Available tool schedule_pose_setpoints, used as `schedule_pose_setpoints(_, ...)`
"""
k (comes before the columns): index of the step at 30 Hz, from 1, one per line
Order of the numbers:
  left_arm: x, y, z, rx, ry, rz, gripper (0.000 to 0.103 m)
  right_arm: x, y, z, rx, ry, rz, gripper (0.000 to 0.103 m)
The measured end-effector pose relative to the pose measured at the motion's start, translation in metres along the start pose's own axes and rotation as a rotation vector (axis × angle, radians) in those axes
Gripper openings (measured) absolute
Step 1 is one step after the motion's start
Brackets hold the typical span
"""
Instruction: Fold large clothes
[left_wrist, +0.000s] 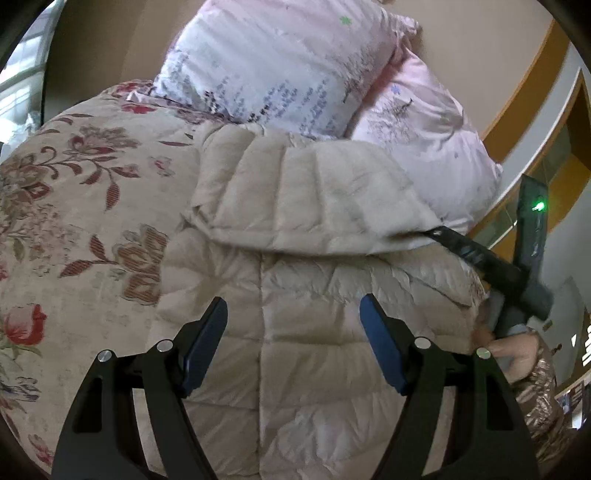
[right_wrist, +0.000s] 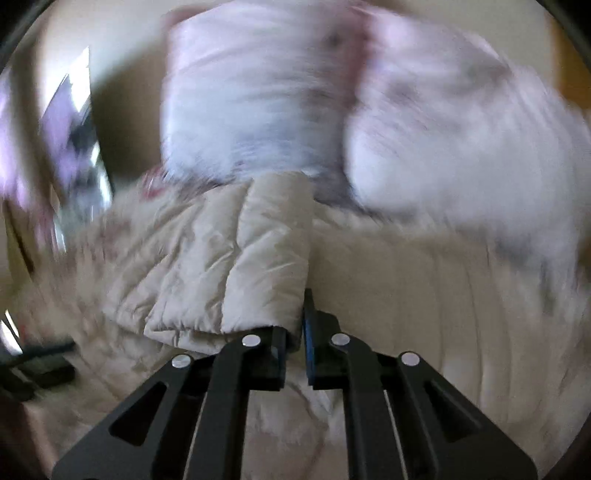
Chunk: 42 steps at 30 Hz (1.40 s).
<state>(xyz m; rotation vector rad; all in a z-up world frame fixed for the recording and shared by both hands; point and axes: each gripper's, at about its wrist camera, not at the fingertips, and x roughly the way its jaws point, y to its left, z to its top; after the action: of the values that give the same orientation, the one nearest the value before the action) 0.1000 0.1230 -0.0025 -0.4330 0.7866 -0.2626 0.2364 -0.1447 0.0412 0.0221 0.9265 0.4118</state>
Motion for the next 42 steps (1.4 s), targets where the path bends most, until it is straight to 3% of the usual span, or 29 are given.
schedule_pose_setpoints(2,0.004,-0.005,-0.002,0.025,0.008,0.003,0.075,-0.001,-0.041,-0.009,0.207,0.064,0.025,0.032)
schedule_pose_setpoints(3,0.006,-0.01,-0.004,0.049,0.012,0.009,0.077,0.0,-0.059,-0.015,0.279,0.09,0.026,0.036)
schedule_pose_setpoints(5,0.009,-0.015,-0.006,0.077,0.016,0.02,0.08,0.002,-0.072,-0.019,0.302,0.101,0.001,0.041)
schedule_pose_setpoints(9,0.016,-0.022,-0.012,0.107,0.034,0.028,0.08,0.005,-0.082,-0.021,0.314,0.096,-0.048,0.042)
schedule_pose_setpoints(15,0.02,-0.025,-0.018,0.146,0.049,0.064,0.085,0.007,-0.094,-0.014,0.357,0.05,-0.026,0.042)
schedule_pose_setpoints(19,0.02,-0.029,-0.021,0.184,0.045,0.13,0.095,0.015,-0.114,-0.01,0.468,0.064,-0.029,0.042)
schedule_pose_setpoints(25,0.026,-0.034,-0.027,0.236,0.052,0.246,0.102,0.031,-0.141,-0.012,0.606,0.093,-0.02,0.048)
schedule_pose_setpoints(27,0.029,-0.037,-0.029,0.253,0.057,0.277,0.102,0.035,-0.142,-0.012,0.611,0.095,0.006,0.038)
schedule_pose_setpoints(28,0.031,-0.039,-0.03,0.26,0.061,0.292,0.102,0.038,-0.14,-0.01,0.594,0.095,0.043,0.01)
schedule_pose_setpoints(29,0.033,-0.04,-0.031,0.269,0.066,0.308,0.102,0.038,-0.138,-0.01,0.581,0.1,0.065,0.005)
schedule_pose_setpoints(35,0.04,-0.045,-0.033,0.291,0.094,0.344,0.102,-0.001,-0.125,-0.02,0.543,0.036,0.107,0.004)
schedule_pose_setpoints(42,0.04,-0.042,-0.032,0.276,0.11,0.317,0.102,-0.018,-0.125,-0.05,0.571,0.074,0.096,0.004)
